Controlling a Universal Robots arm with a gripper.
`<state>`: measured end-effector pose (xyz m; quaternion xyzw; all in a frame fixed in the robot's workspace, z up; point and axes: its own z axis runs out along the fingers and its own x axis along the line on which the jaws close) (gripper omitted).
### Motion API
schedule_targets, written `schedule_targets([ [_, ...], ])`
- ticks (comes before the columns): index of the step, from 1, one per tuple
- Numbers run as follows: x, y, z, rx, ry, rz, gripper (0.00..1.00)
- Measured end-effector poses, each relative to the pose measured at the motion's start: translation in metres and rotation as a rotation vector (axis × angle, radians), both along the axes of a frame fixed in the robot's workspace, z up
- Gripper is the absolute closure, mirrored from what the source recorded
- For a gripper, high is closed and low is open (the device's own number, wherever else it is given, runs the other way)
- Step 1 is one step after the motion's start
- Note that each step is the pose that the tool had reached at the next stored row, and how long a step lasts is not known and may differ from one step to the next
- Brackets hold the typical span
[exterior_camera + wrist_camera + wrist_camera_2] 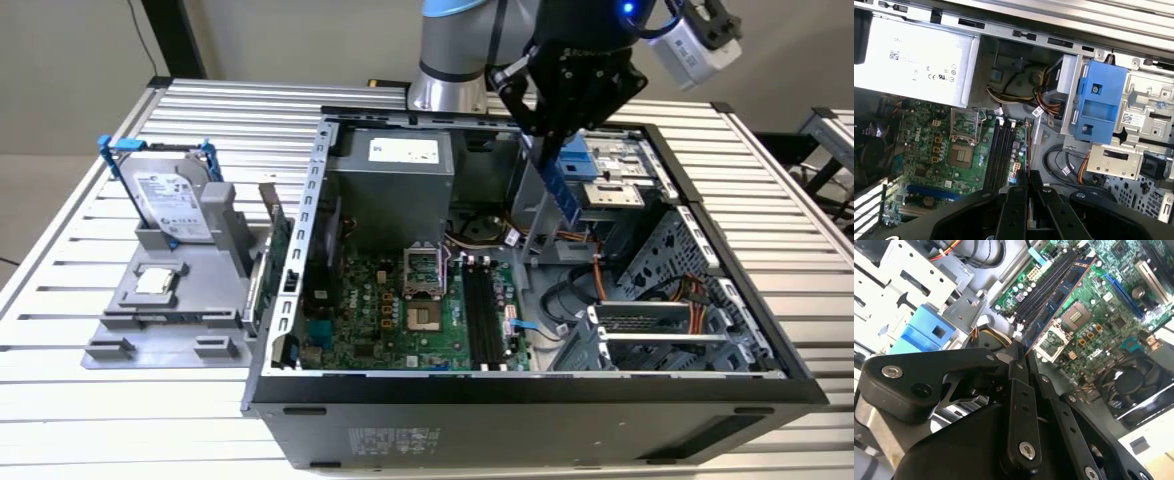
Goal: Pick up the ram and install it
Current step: 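Insert the ram into the slot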
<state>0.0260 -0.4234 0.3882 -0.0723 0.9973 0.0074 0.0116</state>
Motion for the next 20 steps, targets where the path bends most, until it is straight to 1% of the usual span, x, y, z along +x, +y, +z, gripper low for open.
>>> schedule_targets([
  [5, 0.0, 0.0, -0.0001, 0.0, 0.0001, -0.075, 1.0],
  [12, 0.0, 0.0, -0.0002, 0.0, 0.0, -0.13, 1.0],
  [17, 0.0, 0.0, -0.0003, 0.0, 0.0, -0.133, 1.0],
  [20, 0.0005, 0.0, -0.0017, 0.0, 0.0, -0.133, 1.0],
])
